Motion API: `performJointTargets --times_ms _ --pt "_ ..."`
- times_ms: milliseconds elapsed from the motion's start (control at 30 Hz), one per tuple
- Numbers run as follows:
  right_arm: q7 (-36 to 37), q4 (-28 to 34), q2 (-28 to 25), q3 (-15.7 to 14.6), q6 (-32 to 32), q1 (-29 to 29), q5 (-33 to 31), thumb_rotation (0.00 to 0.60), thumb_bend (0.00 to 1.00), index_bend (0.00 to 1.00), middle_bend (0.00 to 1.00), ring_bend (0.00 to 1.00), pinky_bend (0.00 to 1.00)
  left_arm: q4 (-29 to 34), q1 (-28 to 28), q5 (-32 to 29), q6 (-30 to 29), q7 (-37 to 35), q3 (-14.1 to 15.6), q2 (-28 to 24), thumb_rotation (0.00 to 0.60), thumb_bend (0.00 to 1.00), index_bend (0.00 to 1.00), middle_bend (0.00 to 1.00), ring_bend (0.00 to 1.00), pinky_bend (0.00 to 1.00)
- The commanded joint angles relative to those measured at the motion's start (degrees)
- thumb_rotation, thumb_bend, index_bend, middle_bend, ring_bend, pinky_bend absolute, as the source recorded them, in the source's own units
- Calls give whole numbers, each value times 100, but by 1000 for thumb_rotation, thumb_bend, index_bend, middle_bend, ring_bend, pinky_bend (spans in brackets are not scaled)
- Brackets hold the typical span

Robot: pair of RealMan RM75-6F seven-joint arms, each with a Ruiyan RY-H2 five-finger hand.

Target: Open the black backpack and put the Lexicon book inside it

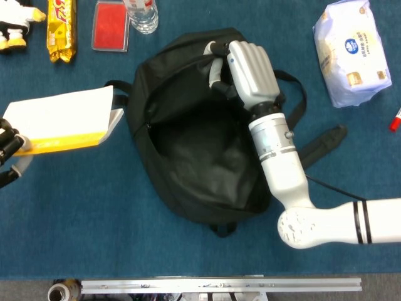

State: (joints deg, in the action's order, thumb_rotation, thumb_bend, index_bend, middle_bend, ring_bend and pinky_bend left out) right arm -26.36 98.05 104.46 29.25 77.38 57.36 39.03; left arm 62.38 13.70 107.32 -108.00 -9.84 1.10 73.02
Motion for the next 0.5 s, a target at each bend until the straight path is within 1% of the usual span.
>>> performJointTargets --times_ms 33,233,367,467,500 --pt "16 -139 111 103 63 41 5 600 922 726 670 635 844 43 -23 44 -71 15 18 -47 600 389 723 643 452 436" --pt "141 -338 391 277 219 113 123 600 922 726 670 635 844 249 -10 297 -163 4 127 -179 600 389 723 643 452 436" --pt "230 -387 528 383 312 137 224 600 922 726 670 635 844 405 77 482 -144 122 145 -190 600 389 723 643 452 436" --pt "249 -416 591 395 349 135 301 600 923 726 670 635 844 553 160 622 -108 237 143 -202 600 389 723 643 452 436" --pt "251 -418 600 392 344 131 314 600 923 726 670 635 844 456 207 746 -210 194 132 -132 600 389 723 643 452 436"
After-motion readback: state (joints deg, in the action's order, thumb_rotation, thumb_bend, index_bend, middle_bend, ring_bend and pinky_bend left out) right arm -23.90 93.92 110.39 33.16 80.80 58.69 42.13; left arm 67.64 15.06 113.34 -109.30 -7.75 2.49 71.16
